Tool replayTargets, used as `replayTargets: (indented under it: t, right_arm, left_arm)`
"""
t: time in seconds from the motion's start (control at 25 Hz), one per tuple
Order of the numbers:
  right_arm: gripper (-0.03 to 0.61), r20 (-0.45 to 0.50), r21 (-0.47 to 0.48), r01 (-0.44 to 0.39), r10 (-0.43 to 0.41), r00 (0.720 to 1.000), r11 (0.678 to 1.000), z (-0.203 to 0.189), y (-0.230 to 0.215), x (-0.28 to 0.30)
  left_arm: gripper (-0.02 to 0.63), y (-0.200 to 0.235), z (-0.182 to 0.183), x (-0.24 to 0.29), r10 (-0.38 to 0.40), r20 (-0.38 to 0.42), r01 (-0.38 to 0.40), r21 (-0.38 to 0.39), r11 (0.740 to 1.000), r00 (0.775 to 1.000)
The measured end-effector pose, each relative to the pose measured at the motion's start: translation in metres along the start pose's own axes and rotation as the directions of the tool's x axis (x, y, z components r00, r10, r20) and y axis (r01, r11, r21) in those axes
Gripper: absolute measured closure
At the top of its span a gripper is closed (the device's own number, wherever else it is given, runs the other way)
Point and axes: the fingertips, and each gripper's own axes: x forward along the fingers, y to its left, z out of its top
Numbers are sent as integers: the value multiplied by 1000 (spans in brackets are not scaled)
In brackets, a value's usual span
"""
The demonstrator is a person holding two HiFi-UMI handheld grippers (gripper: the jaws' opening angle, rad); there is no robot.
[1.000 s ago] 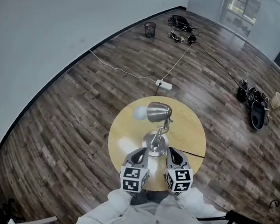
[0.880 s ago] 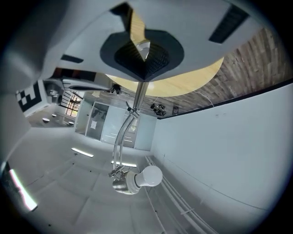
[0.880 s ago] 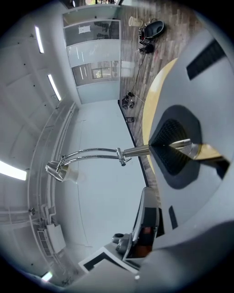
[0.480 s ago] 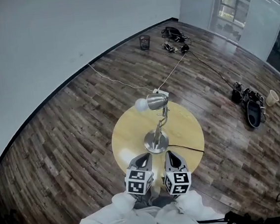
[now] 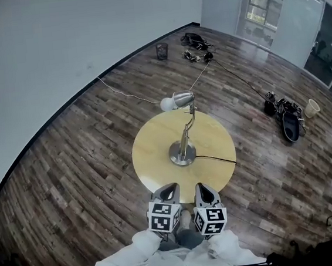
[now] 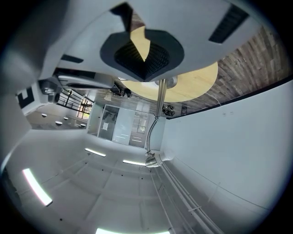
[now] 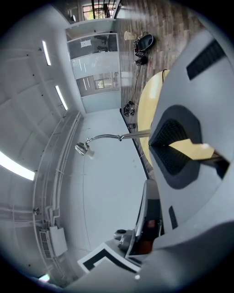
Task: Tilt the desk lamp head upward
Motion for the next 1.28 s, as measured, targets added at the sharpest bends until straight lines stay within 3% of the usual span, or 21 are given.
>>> replayTargets:
  t: [0.6,1.28]
  right_arm:
    - [566,22,-76,-51,53,998,996,9,18,-37]
    - [566,23,-85,-54,56,998,995,13,11,-32]
  left_arm:
    - [612,-12,-12,-27,96,25,-95,-29,995,995]
    - [612,-20,-12,-19,91,14,-90,-16,996,996]
